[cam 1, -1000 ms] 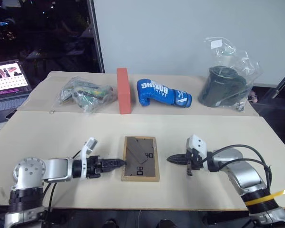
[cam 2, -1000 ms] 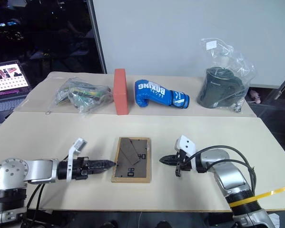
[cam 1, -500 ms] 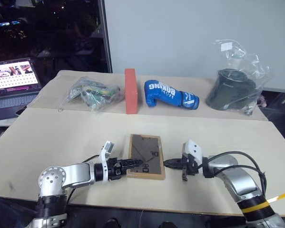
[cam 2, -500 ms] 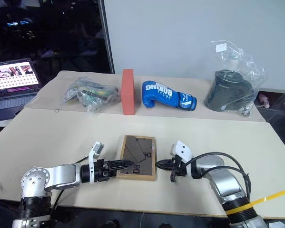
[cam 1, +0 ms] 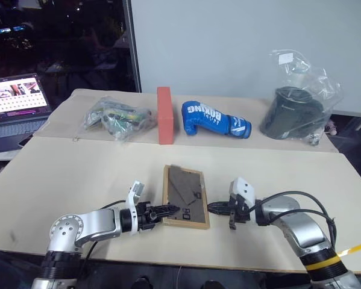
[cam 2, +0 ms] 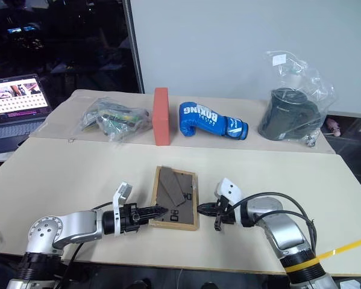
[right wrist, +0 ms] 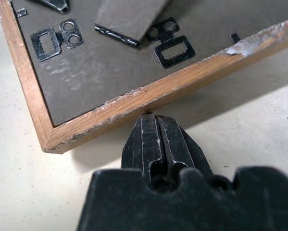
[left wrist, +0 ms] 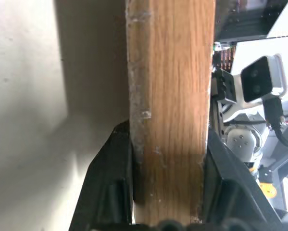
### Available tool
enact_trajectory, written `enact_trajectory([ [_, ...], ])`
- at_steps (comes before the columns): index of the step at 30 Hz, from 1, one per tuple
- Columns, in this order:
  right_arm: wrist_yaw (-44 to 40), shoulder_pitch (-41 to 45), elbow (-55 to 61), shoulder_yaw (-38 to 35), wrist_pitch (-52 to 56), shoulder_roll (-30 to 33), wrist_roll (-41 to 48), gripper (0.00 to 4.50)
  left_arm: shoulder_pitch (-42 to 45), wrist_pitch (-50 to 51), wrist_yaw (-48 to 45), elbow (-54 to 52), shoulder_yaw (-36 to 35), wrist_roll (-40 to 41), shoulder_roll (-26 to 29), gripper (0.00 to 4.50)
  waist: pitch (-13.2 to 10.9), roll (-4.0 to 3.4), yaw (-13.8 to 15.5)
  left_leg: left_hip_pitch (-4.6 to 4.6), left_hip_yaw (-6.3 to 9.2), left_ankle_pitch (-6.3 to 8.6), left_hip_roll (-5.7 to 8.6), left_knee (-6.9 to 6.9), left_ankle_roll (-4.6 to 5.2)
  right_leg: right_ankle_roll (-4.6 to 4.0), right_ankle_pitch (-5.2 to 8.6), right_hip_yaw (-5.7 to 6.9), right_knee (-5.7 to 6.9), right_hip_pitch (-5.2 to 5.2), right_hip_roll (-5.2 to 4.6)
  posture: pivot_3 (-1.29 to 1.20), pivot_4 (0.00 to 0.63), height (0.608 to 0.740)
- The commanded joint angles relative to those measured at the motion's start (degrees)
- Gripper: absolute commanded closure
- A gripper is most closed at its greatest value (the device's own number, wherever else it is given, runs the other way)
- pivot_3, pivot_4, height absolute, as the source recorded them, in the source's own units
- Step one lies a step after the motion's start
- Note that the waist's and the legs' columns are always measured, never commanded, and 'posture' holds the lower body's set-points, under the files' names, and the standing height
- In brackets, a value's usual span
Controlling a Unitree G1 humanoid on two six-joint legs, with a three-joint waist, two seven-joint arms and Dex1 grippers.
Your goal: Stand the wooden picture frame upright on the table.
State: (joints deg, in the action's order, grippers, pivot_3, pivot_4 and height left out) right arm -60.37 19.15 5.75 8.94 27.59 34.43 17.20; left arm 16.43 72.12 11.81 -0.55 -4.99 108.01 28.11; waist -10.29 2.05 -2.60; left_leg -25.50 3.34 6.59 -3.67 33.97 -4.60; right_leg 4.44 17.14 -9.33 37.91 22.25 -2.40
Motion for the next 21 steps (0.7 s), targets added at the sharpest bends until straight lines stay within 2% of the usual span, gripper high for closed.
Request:
enact_trajectory([
  [1,-0.1,2.6,2.0,-8.2,2.5,3.9,4.4,4.50,2.3,-0.7,-4.3,-1.8,0.0,2.0,2.2,3.35,0.0,0.01,0.1,-0.02,0.00,0.00,0.01,0.00,0.00,0.00,0.00,0.00,-0.03,0.01,0.00,0.00,0.150,0.738],
  [3,2.0,6.6,1.6,-15.1,9.4,4.4,11.4,4.50,3.8,-0.7,-6.1,-0.4,-0.3,2.2,4.1,3.35,0.0,0.02,0.1,-0.05,0.00,0.00,0.00,0.01,0.00,0.00,0.00,0.00,-0.08,0.02,0.00,0.00,0.150,0.738],
  [5,2.1,9.8,2.4,-18.0,15.8,4.7,17.3,4.50,4.7,-0.4,-7.7,0.8,0.1,1.2,5.6,3.35,0.0,0.01,-0.1,-0.06,-0.01,-0.01,-0.02,0.00,0.00,-0.02,-0.01,0.00,-0.07,0.08,0.00,0.00,0.150,0.738],
  [6,1.6,10.8,3.1,-18.2,18.2,4.9,19.3,3.91,5.1,-0.1,-8.3,1.2,0.4,0.4,6.3,3.35,0.0,0.01,-0.2,-0.03,-0.01,-0.01,-0.02,-0.03,0.00,-0.04,-0.01,0.00,-0.06,0.05,0.00,0.00,0.150,0.738],
  [7,1.5,12.0,4.0,-17.6,20.1,4.6,20.8,3.80,5.8,0.3,-9.1,1.5,0.8,-0.7,7.0,3.35,0.0,0.02,-0.2,-0.02,0.00,0.00,-0.03,-0.06,0.00,-0.06,0.01,0.01,-0.06,0.05,0.01,0.00,0.150,0.738],
  [10,2.5,14.2,6.4,-13.9,22.7,3.0,22.0,2.75,8.2,0.7,-10.9,2.4,1.2,-1.8,8.3,3.35,0.0,0.03,-0.2,-0.04,0.01,0.00,-0.03,-0.14,0.00,-0.11,0.05,0.04,-0.09,0.06,0.01,0.00,0.150,0.738],
  [13,4.0,15.5,6.6,-10.8,22.7,0.6,21.0,1.71,10.4,1.3,-12.5,3.0,1.5,-3.3,9.0,3.35,0.0,0.04,0.0,-0.17,0.01,0.00,-0.02,-0.13,0.00,-0.10,0.06,0.04,-0.10,0.17,0.01,0.00,0.150,0.738],
  [17,6.3,16.9,1.5,-5.1,18.7,-3.0,15.4,0.45,12.0,1.2,-12.1,1.5,2.2,-3.3,9.0,3.35,0.0,0.04,0.0,-0.40,0.02,0.00,-0.02,-0.07,0.00,-0.09,0.04,0.06,-0.09,0.35,0.00,0.00,0.150,0.738],
  [18,7.0,17.3,0.2,-4.9,18.1,-4.2,15.0,0.01,11.8,1.2,-11.8,0.4,2.6,-3.0,8.9,3.35,0.0,0.04,0.0,-0.40,0.02,0.00,-0.02,-0.07,0.00,-0.09,0.04,0.06,-0.08,0.37,0.00,0.00,0.150,0.738],
  [21,6.7,17.6,-1.0,-4.0,16.9,-6.2,14.6,0.01,11.0,0.2,-10.2,-2.4,3.5,-0.8,8.6,3.35,0.0,0.04,0.0,-0.48,0.03,0.00,-0.02,-0.08,0.00,-0.10,0.04,0.08,-0.03,0.46,0.00,0.00,0.150,0.738],
])
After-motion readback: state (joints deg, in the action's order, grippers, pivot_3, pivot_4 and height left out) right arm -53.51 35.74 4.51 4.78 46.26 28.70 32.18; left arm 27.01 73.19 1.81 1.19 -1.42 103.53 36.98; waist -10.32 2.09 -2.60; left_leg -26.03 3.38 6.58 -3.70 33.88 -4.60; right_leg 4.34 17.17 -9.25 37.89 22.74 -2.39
